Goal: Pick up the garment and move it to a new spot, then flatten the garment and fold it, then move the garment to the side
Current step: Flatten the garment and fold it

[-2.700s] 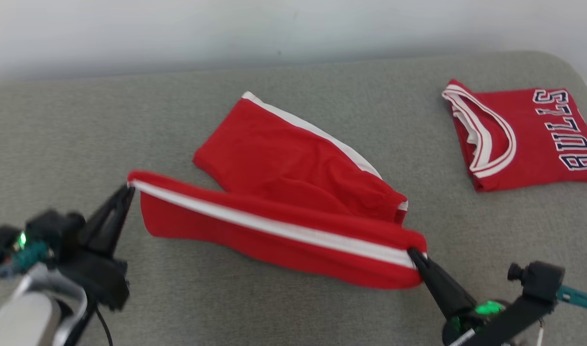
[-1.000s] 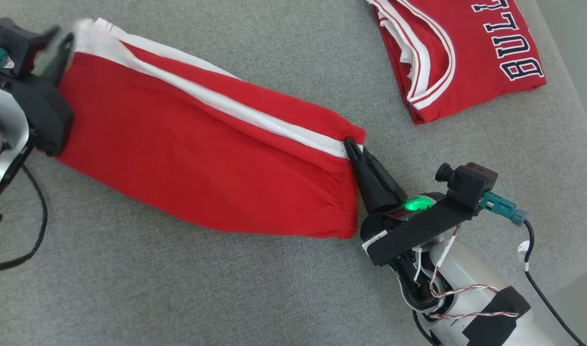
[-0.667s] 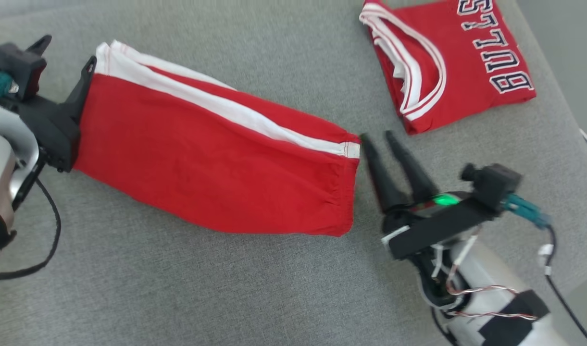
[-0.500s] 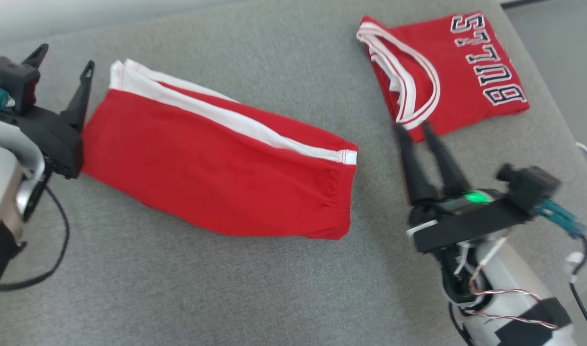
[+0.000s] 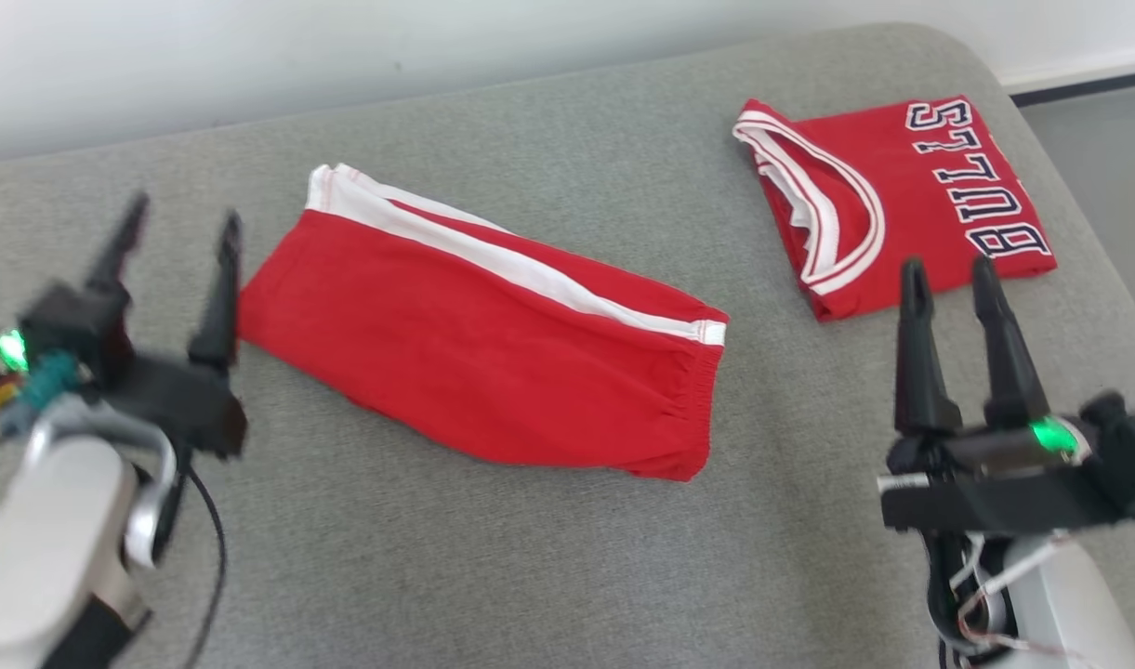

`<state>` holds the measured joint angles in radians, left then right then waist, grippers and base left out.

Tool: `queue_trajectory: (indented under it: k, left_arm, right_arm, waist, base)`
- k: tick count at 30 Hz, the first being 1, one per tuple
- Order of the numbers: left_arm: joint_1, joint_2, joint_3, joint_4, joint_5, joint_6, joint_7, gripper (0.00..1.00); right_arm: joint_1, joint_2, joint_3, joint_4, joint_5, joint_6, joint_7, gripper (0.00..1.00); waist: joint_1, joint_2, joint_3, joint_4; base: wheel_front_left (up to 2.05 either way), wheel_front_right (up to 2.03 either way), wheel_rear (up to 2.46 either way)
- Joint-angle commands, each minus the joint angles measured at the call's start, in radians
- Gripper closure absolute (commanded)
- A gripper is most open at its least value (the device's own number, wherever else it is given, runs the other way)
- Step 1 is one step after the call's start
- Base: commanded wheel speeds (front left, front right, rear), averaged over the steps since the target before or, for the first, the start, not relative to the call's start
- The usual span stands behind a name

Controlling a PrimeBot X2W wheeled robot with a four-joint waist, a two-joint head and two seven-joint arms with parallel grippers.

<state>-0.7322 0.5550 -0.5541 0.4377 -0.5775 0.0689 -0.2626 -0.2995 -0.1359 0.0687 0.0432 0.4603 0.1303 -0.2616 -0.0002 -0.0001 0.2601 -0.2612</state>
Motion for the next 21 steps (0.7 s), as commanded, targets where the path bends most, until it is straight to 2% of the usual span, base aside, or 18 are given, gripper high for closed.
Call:
queue_trajectory:
  k: [1, 6, 13, 21]
  left_arm:
    - [0.051, -0.026, 0.03, -0.007, 0.026, -0.012, -0.002, 0.0]
    - [0.105, -0.08, 0.097, 0.021, 0.074, -0.052, -0.003, 0.0]
    - [0.128, -0.13, 0.151, 0.097, 0.131, -0.102, -0.003, 0.0]
    - [0.085, -0.172, 0.168, 0.245, 0.153, -0.163, -0.003, 0.0]
  right_arm:
    - [0.042, 0.018, -0.02, -0.027, -0.048, 0.0, -0.004, 0.0]
    - [0.118, 0.048, -0.035, -0.059, -0.14, 0.0, -0.004, 0.0]
    - [0.182, 0.071, 0.021, -0.047, -0.194, 0.0, -0.004, 0.0]
    - [0.217, 0.081, 0.056, -0.018, -0.181, 0.0, -0.004, 0.0]
  waist:
    - [0.0002, 0.0001, -0.011, 0.018]
    - [0.0002, 0.0001, -0.012, 0.019]
    - [0.0002, 0.0001, -0.016, -0.003]
    - [0.0002, 0.0001, -0.021, -0.021]
  base:
    - [0.0, 0.0, 0.0]
    - [0.0, 0.0, 0.0]
    - [0.0, 0.0, 0.0]
    - [0.0, 0.0, 0.0]
